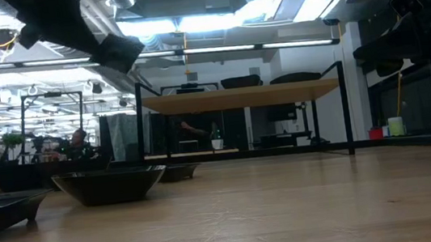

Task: Pick & Place Mini shaped plates
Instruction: Stack the square plate on top of the square plate on the shelf

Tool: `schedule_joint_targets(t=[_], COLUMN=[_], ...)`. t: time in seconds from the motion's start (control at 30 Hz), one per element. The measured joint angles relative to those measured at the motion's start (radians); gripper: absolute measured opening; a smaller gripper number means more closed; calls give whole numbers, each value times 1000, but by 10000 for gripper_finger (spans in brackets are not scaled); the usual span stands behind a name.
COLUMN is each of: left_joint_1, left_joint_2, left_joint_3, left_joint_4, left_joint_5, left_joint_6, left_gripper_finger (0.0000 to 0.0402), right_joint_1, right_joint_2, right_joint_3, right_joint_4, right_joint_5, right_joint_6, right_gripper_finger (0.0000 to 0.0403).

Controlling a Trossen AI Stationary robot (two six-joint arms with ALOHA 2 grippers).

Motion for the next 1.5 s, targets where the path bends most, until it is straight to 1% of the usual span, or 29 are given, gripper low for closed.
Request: schedule_joint_targets(t=[0.33,0.63,0.8,0.93,1.07,1.23,1.33,1.43,1.5], left_joint_1=[91,213,309,402,504,649,724,783,815], left_joint_2=[-14,-41,-53,-53,-43,-13,27,85,122], left_joint_3=[0,0,0,0,0,0,0,0,0], left_joint_4=[159,373,485,588,676,712,732,809,863], left_joint_5=[20,77,146,211,305,484,565,643,677], left_joint_6=[231,522,669,745,759,714,683,660,626], left_gripper_finger=[2,2,2,2,2,2,2,2,2], right_joint_1=[0,0,0,0,0,0,0,0,0], right_joint_2=[0,0,0,0,0,0,0,0,0], right_joint_3=[0,0,0,0,0,0,0,0,0], right_joint_4=[0,0,0,0,0,0,0,0,0], right_joint_5=[0,0,0,0,0,0,0,0,0], right_joint_6=[0,0,0,0,0,0,0,0,0], right_gripper_finger=[34,34,34,34,34,34,34,34,34])
